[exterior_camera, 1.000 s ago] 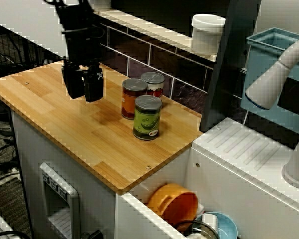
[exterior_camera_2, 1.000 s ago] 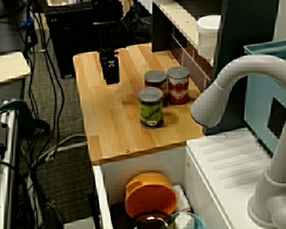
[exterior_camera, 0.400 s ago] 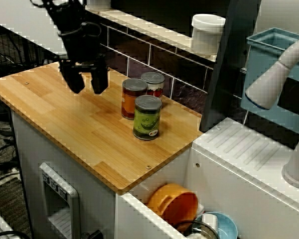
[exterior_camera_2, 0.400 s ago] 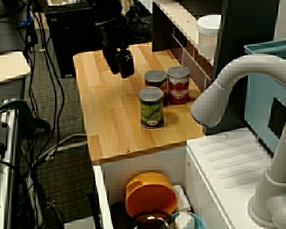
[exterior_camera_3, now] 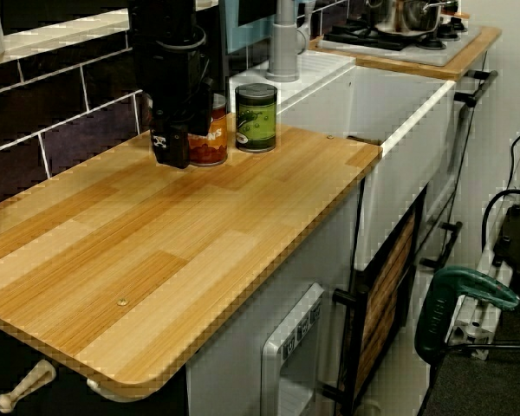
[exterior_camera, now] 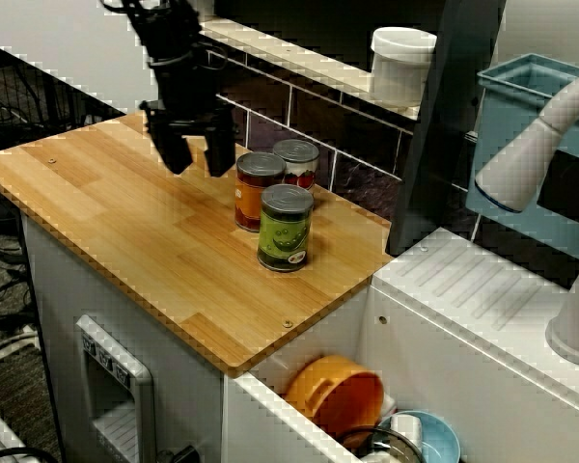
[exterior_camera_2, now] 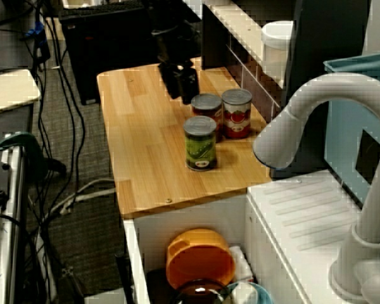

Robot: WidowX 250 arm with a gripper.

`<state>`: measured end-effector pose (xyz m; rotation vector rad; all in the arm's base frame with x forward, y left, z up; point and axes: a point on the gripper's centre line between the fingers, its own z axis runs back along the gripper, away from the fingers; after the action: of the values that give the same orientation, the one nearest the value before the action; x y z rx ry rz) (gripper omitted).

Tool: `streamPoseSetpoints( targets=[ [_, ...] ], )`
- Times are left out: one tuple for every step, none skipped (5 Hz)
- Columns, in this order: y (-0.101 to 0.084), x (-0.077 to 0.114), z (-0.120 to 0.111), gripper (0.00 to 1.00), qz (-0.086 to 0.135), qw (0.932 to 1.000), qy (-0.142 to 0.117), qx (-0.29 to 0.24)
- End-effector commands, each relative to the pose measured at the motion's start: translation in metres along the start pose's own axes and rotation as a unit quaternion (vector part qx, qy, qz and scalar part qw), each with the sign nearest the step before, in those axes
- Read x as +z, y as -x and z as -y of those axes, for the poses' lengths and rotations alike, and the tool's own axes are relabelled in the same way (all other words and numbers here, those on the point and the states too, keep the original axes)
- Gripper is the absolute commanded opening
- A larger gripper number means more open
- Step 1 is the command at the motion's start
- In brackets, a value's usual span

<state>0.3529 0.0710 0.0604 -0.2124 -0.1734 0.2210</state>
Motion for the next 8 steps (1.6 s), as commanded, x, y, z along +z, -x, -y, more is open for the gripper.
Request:
streamPoseSetpoints(
  targets=[
    [-0.019,0.021,0.002,1.0,-0.008,0.9858,0.003,-0.167],
    [-0.021,0.021,-0.002,1.0,-0.028,0.9804,0.001,-0.195],
    [-0.025,0.023,-0.007,1.0,-0.036,0.9781,0.005,-0.205],
    [-0.025,0.024,-0.008,1.0,-0.042,0.9767,0.01,-0.21],
    [-0.023,0.017,-0.005,1.0,-0.051,0.9757,0.006,-0.213],
    [-0.022,0.009,0.002,1.0,-0.063,0.976,0.009,-0.208],
    [-0.014,0.0,0.014,1.0,-0.08,0.9746,0.018,-0.208],
    [0.003,-0.004,0.037,1.0,-0.121,0.9669,0.052,-0.218]
  ],
)
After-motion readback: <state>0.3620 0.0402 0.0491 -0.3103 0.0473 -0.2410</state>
